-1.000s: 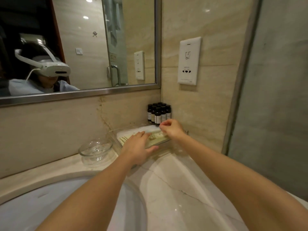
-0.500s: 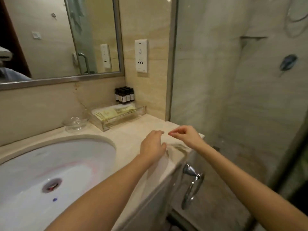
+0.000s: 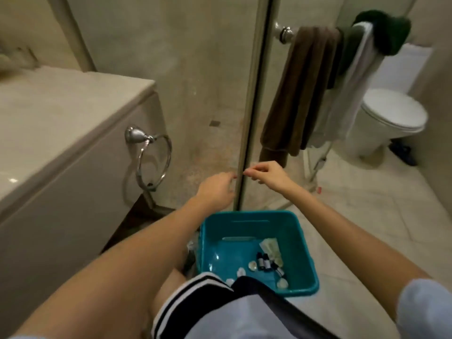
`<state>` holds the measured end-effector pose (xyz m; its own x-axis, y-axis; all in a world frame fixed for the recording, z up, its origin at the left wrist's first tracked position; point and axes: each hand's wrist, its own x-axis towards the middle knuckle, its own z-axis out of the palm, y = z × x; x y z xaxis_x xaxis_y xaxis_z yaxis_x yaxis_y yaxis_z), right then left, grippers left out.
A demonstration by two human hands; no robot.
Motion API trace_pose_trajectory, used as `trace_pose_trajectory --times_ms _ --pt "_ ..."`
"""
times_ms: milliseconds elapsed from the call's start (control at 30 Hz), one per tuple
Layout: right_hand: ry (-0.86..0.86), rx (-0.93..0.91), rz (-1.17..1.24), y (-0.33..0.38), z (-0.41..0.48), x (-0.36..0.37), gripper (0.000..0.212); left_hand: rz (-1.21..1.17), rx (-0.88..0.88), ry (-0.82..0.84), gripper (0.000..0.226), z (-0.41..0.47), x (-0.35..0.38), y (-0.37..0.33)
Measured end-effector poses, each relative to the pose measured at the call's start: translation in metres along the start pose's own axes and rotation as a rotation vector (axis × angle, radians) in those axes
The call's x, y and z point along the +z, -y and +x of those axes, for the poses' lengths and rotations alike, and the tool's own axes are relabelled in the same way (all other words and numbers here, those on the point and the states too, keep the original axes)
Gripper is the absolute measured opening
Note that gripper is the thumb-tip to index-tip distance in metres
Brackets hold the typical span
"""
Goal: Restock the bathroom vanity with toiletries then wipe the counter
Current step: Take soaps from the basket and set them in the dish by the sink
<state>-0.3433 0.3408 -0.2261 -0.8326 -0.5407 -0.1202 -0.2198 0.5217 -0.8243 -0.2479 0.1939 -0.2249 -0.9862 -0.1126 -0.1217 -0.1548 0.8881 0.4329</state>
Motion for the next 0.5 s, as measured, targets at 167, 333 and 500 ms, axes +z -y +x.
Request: trace_pose_trajectory --times_ms 167,333,500 --pt "0.079 0.232 0.047 -0.113 -0.014 0.02 0.013 -0.07 -0.07 0.229 0.05 0.012 0.101 0.01" --pt "0.156 0.423 0.052 -0.204 -0.007 0.053 0.009 -0.127 -0.173 0.35 0.05 0.028 0.173 0.036" --pt "0.262 0.602 0.057 -0.279 0.001 0.089 0.013 -0.194 -0.274 0.457 0.048 0.046 0.232 0.07"
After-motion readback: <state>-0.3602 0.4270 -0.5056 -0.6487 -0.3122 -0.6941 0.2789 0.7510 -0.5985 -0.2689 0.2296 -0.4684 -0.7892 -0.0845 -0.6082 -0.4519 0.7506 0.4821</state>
